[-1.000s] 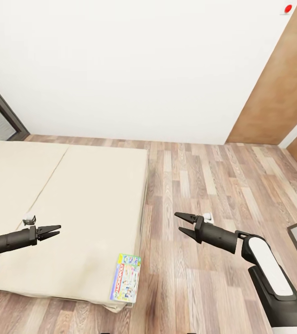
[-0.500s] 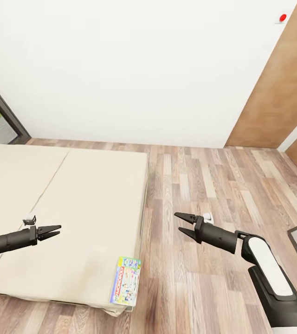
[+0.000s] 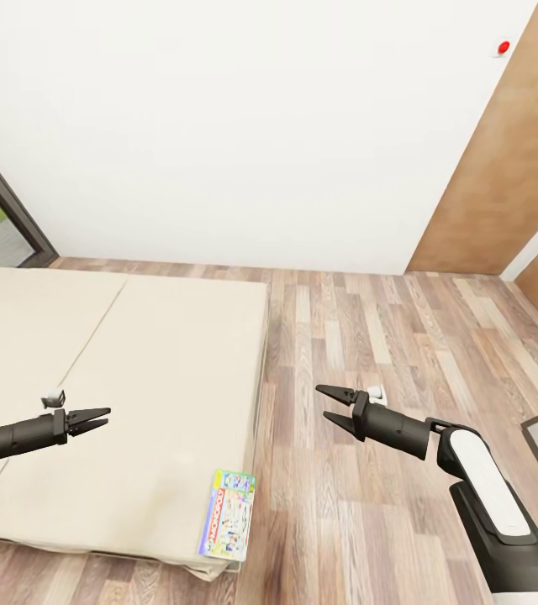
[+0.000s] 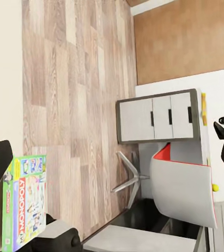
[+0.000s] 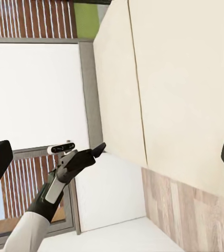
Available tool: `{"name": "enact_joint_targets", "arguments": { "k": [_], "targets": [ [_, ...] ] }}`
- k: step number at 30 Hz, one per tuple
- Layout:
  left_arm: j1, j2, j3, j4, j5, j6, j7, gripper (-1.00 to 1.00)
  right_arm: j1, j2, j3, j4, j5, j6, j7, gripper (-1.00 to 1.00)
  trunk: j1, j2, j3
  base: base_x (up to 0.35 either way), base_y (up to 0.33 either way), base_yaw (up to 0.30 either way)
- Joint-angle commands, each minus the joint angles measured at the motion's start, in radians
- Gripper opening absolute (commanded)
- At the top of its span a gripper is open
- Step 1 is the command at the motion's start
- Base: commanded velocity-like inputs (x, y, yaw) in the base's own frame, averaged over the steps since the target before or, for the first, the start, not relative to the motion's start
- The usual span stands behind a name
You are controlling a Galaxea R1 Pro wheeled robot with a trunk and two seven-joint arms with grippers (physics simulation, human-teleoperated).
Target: Put all the toys in the child's room - the three board games (two on the bed and one on the table), the two jigsaw puzzles on the table, and the tennis ball on the table - inside the toy box on the table in the child's room.
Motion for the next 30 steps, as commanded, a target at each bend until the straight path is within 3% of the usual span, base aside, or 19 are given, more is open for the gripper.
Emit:
{"name": "enact_joint_targets", "arguments": {
  "k": [1, 30],
  "targets": [
    [-0.001, -0.001, 0.005, 0.000, -0.010, 0.011, -0.008, 1.00, -0.001, -0.001, -0.001, 0.000, -0.002, 0.004, -0.002, 1.00, 0.001, -0.002, 0.000, 0.000, 0.000, 0.000],
    [-0.001, -0.003, 0.004, 0.000, -0.012, 0.011, -0.008, 1.00, -0.001, -0.003, -0.001, 0.000, -0.002, 0.004, -0.001, 1.00, 0.001, -0.002, 0.048, 0.000, 0.000, 0.009]
  ]
}}
